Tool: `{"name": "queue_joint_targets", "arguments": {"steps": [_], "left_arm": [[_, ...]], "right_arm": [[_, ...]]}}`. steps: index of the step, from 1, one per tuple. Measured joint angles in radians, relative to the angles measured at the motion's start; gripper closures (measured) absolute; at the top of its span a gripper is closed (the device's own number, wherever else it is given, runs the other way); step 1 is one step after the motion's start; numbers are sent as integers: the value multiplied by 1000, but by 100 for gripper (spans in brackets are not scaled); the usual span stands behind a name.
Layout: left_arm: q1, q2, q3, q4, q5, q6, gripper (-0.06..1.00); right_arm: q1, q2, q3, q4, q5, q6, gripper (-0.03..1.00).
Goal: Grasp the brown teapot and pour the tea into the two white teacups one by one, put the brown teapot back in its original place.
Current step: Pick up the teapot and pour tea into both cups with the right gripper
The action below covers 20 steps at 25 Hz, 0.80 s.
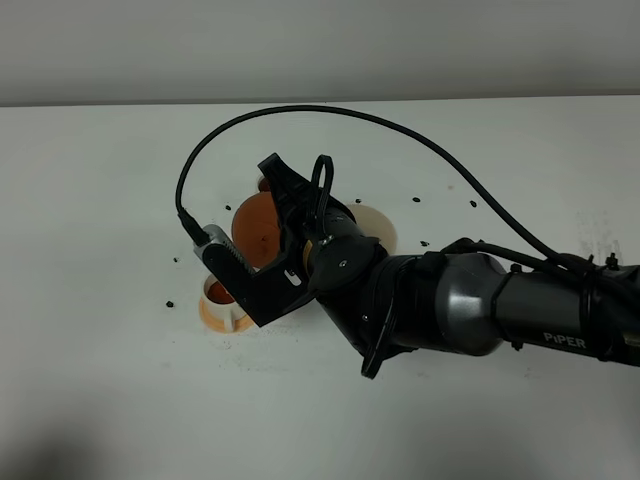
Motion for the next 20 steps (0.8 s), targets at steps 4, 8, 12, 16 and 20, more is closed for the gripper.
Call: {"name": "queue_joint_targets", "arguments": {"steps": [4, 8, 12, 16, 20], "left_arm": [[0, 0, 0, 0, 0, -1, 65], [0, 0, 0, 0, 0, 0, 65], [0, 0, 0, 0, 0, 0, 65], [0, 0, 0, 0, 0, 0, 65], [0, 0, 0, 0, 0, 0, 65]], "right_arm": [[8, 0, 0, -7, -3, 0, 88], [8, 0, 0, -9, 0, 0, 88], [8, 0, 0, -23, -1, 0, 88], [8, 0, 0, -33, -1, -1, 88], [8, 0, 0, -33, -1, -4, 88]]}}
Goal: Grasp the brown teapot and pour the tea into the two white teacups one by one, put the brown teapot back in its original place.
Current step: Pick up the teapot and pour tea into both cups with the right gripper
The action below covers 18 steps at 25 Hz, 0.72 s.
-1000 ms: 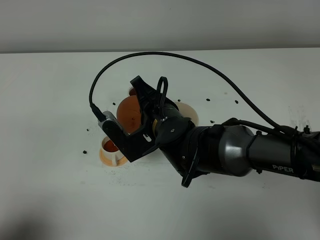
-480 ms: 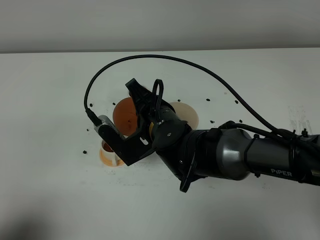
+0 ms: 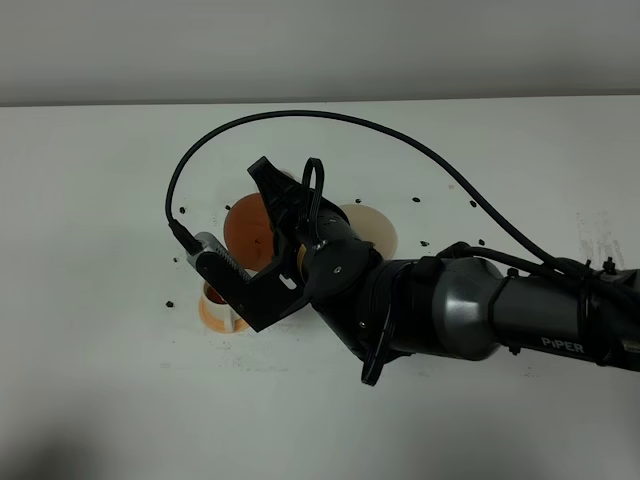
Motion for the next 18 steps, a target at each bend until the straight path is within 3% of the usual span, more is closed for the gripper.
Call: {"name": "queue_joint_targets", "arguments": {"steps": [18], "left_arm": [[0, 0, 0, 0, 0, 0, 65]], "right_arm": [[0, 0, 0, -64, 0, -9, 88]]}}
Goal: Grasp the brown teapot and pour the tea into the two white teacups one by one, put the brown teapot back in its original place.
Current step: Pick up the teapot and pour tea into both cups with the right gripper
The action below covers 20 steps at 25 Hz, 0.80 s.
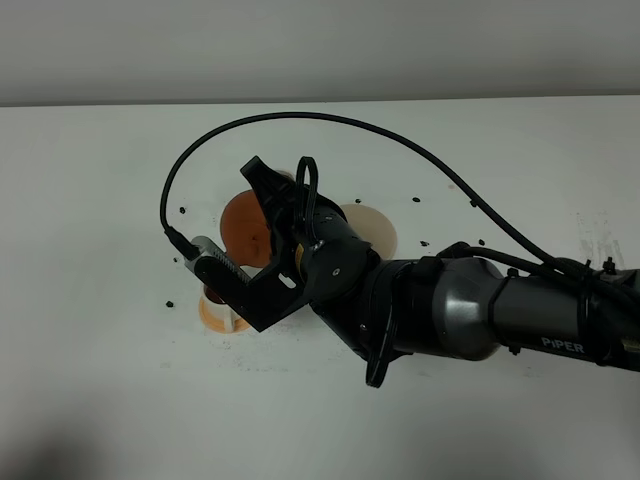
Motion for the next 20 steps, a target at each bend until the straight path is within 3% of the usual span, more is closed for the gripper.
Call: {"name": "queue_joint_targets", "arguments": {"steps": [20], "left_arm": [[0, 0, 0, 0, 0, 1, 65]], "right_arm": [[0, 0, 0, -43, -1, 0, 88]]}}
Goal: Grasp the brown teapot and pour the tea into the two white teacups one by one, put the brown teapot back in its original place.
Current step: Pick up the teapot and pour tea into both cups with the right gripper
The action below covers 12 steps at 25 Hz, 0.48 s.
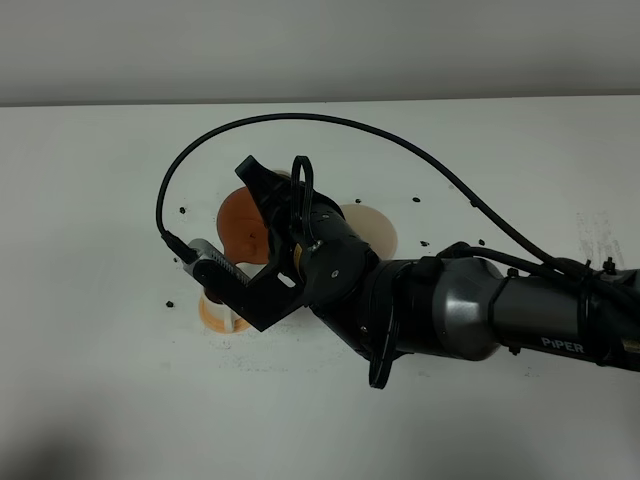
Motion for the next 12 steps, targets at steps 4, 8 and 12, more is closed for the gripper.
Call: {"name": "queue_joint_targets", "arguments": {"steps": [4, 8, 12], "left_arm": [[0, 0, 0, 0, 0, 0, 65], [0, 0, 0, 0, 0, 0, 65], [0, 0, 0, 0, 0, 0, 65]], "right_arm": [[0, 0, 0, -2, 0, 0, 88], [0, 0, 0, -3, 0, 0, 88], [0, 0, 0, 71, -6, 10, 88]]}}
